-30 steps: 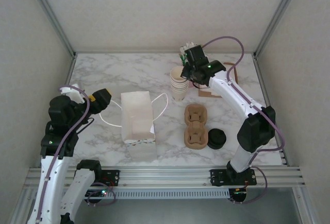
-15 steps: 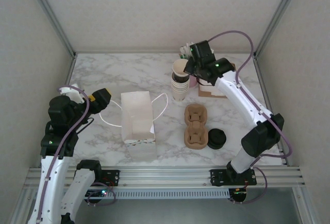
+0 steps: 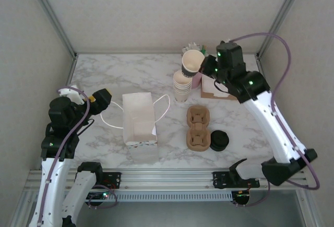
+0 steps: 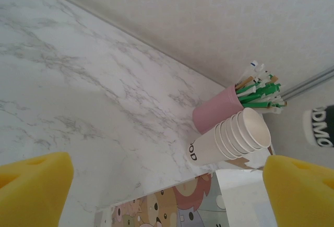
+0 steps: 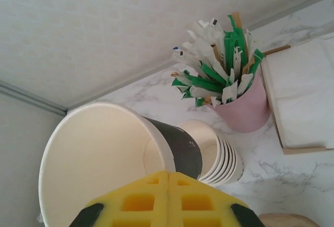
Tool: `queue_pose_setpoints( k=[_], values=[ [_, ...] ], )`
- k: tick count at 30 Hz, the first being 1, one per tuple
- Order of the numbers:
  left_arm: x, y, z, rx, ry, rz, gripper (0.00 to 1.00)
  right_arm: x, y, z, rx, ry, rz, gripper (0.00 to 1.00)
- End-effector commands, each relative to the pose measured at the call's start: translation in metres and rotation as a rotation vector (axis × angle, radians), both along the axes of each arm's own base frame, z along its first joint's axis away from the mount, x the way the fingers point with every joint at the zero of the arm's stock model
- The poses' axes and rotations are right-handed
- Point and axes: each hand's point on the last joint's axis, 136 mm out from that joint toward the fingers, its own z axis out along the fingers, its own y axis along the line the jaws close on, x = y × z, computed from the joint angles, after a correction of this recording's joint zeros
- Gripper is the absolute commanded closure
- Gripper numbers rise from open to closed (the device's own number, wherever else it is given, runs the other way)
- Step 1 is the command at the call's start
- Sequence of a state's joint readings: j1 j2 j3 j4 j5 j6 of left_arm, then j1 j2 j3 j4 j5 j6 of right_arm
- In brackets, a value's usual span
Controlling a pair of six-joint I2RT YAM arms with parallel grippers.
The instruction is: Pack the takeout coffee
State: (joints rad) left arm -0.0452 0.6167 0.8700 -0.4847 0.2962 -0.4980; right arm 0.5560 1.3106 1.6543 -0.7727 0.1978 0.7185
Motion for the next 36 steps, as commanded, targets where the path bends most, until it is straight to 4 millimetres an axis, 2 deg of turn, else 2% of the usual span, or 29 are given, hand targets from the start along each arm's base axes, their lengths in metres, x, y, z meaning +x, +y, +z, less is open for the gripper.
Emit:
queue_pose_setpoints(
  k=[1, 6, 12, 19, 30, 36],
  values=[
    [-0.002, 0.013, 0.001, 0.012, -0.006, 0.064, 0.06, -0.023, 0.002, -0.002, 0.019, 0.001, 0.051, 1.00],
    [-0.004, 0.016, 0.005, 0.008, -0.036, 0.080, 0.05, -0.054, 0.005, -0.023, 0.042, 0.041, 0.113, 1.00],
    [-0.004, 0.012, 0.008, 0.002, -0.046, 0.052, 0.05, -0.075, 0.007, -0.055, 0.050, 0.094, 0.139, 1.00],
    [-0.006, 0.011, 0.010, 0.002, -0.051, 0.046, 0.05, -0.089, 0.032, -0.100, -0.009, 0.188, 0.222, 1.00],
    [-0.006, 0.012, 0.008, 0.005, -0.050, 0.053, 0.04, -0.103, 0.066, -0.145, -0.039, 0.257, 0.303, 1.00],
    [-0.007, 0.012, 0.010, 0.004, -0.057, 0.053, 0.04, -0.103, 0.088, -0.161, -0.055, 0.270, 0.354, 1.00]
  ],
)
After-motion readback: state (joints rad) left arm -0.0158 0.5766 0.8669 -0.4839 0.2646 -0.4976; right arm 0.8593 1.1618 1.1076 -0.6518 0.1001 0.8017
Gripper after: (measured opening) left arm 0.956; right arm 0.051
